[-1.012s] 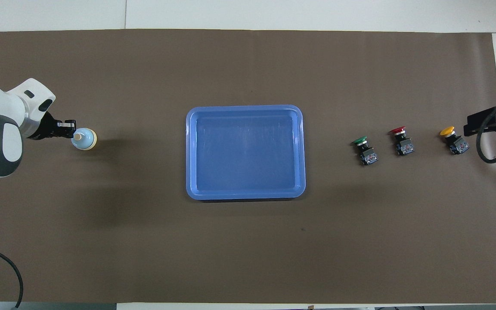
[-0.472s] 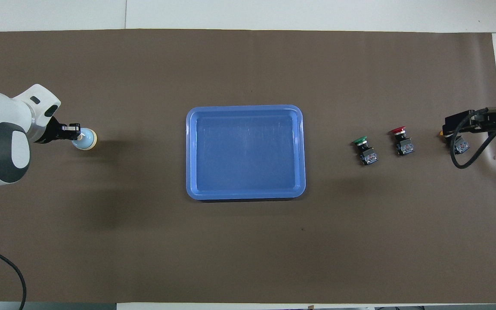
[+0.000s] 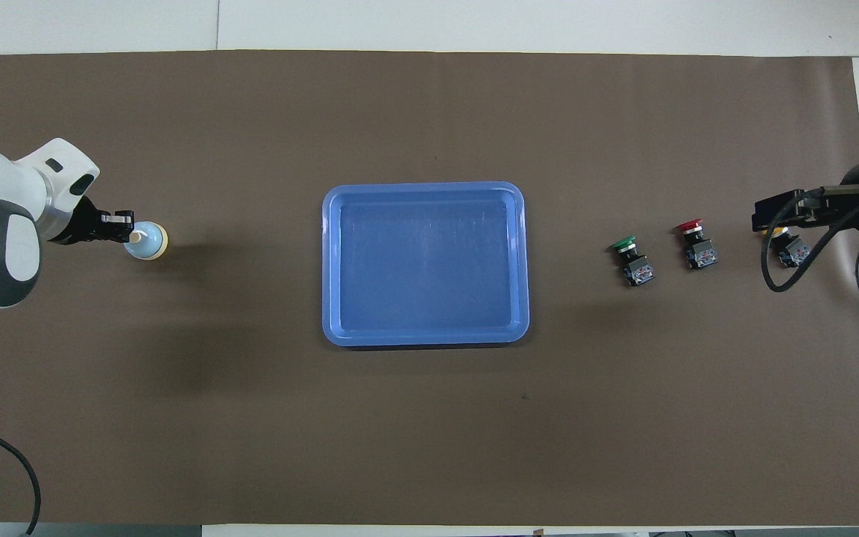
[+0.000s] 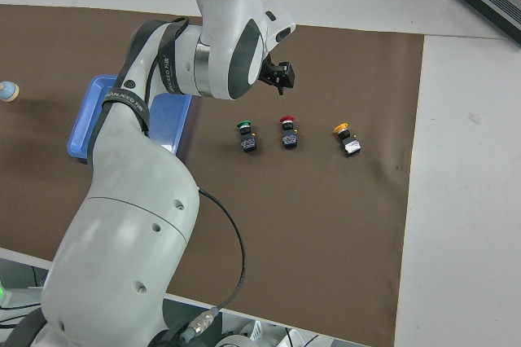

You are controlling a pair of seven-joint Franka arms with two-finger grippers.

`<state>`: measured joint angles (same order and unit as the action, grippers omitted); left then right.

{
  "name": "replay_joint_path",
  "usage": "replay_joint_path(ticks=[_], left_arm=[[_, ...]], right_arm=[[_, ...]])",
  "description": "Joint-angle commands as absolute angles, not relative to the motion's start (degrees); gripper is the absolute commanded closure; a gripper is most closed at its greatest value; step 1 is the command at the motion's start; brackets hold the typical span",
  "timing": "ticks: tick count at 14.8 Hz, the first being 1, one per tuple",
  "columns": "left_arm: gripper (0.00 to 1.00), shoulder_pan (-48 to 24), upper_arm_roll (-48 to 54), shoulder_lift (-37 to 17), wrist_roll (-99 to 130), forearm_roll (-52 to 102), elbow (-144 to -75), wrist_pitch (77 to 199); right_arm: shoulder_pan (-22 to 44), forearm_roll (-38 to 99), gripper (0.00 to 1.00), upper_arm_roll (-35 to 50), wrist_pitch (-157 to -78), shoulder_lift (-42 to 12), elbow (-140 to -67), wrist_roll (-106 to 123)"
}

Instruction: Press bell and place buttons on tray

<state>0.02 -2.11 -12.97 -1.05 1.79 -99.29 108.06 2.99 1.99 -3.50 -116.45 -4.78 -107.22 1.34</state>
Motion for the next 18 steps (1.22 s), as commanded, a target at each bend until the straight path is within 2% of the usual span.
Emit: replay_joint_path(ticks=[1,2,6,7,10,14,15,18], left_arm=[[0.63,-0.8,-2.6,-8.6,0.0,2.4,-96.2,101.3],[0.01,-0.8,-2.6,-6.4,0.0,2.3,-96.7,101.0],[0.00,-0.6,-2.7,0.2,-0.2,2.3,-96.2,96.1],[0.00,-0.7,-2.7,1.0,-0.2,2.3,-96.2,95.7],[0.00,-0.8,-2.6,2.1,-0.1,2.3,-96.3,94.2],[0.00,-0.8,-2.6,2.7,-0.3,2.3,-97.0,93.3],[0.00,-0.8,-2.6,2.9,-0.3,2.3,-97.2,92.2],[0.00,-0.9,-2.5,3.0,-0.4,2.3,-97.2,90.3]], right_arm=[[5.5,3.3,0.00,-3.4,-124.4,-5.4,-113.1,0.7],[6.3,3.3,0.00,-3.4,-126.5,-5.4,-115.0,0.8],[6.7,3.3,0.00,-3.4,-133.5,-4.2,-123.8,1.9],[6.7,3.3,0.03,-3.4,-134.2,-4.3,-124.3,2.0],[8.8,3.3,0.06,-3.3,-134.5,-4.4,-126.9,1.9],[9.4,3.3,0.08,-3.3,-141.0,-6.2,-130.2,2.0],[9.4,3.3,0.11,-3.3,-142.2,-7.5,-130.3,2.5],[9.1,3.3,0.13,-3.4,-143.9,-8.2,-130.3,8.4]])
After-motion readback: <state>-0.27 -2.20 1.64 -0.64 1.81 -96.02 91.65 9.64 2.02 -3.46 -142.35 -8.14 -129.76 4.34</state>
